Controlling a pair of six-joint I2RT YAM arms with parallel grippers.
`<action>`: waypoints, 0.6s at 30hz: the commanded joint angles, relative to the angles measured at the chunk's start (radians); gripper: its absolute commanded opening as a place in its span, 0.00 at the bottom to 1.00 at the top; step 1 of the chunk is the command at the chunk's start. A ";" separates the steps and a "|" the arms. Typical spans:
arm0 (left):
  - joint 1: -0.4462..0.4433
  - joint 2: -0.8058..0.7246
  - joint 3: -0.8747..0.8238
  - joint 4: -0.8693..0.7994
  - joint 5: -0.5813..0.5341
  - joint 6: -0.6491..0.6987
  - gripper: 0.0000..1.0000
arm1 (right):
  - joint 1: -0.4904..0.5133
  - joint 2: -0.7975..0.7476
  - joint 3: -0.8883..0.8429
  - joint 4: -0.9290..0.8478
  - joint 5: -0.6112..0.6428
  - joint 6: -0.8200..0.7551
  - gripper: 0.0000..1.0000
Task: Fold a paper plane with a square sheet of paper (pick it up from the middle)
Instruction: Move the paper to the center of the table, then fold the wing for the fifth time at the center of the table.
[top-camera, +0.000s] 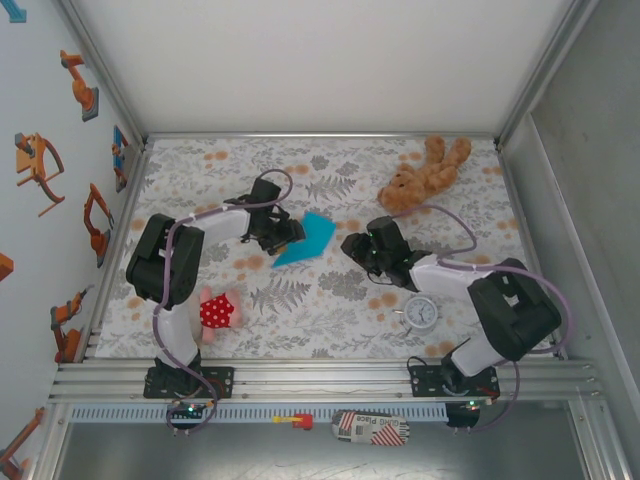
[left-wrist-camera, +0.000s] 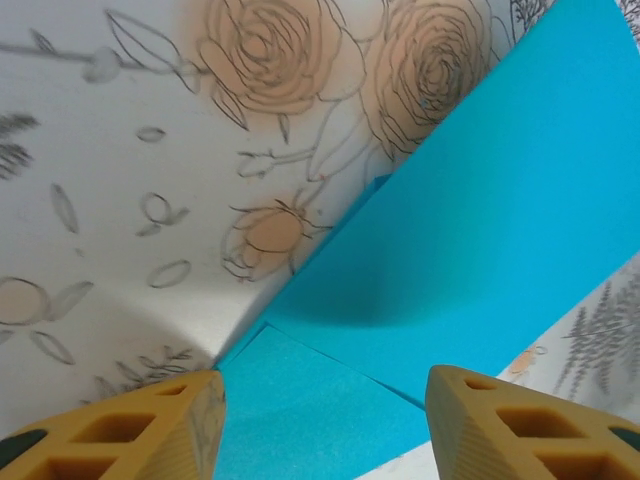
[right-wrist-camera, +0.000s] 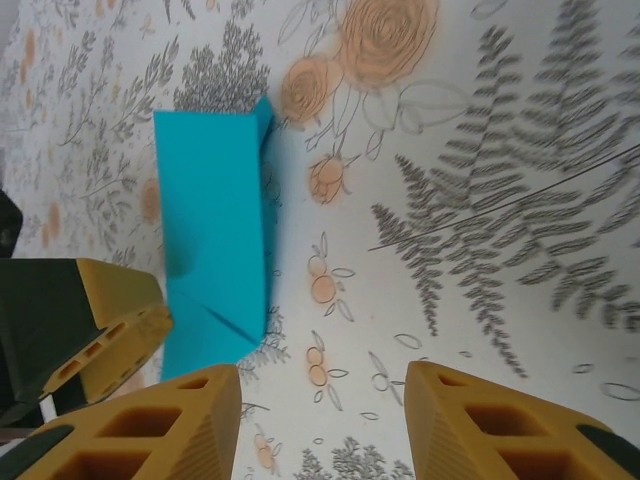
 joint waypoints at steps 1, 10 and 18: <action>-0.029 0.004 -0.052 0.011 0.041 -0.125 0.52 | 0.004 0.054 0.009 0.137 -0.088 0.108 0.44; -0.047 0.013 -0.071 0.020 0.048 -0.220 0.50 | 0.051 0.182 0.038 0.232 -0.103 0.212 0.40; -0.048 0.026 -0.071 0.019 0.055 -0.221 0.49 | 0.058 0.227 0.048 0.231 -0.091 0.249 0.34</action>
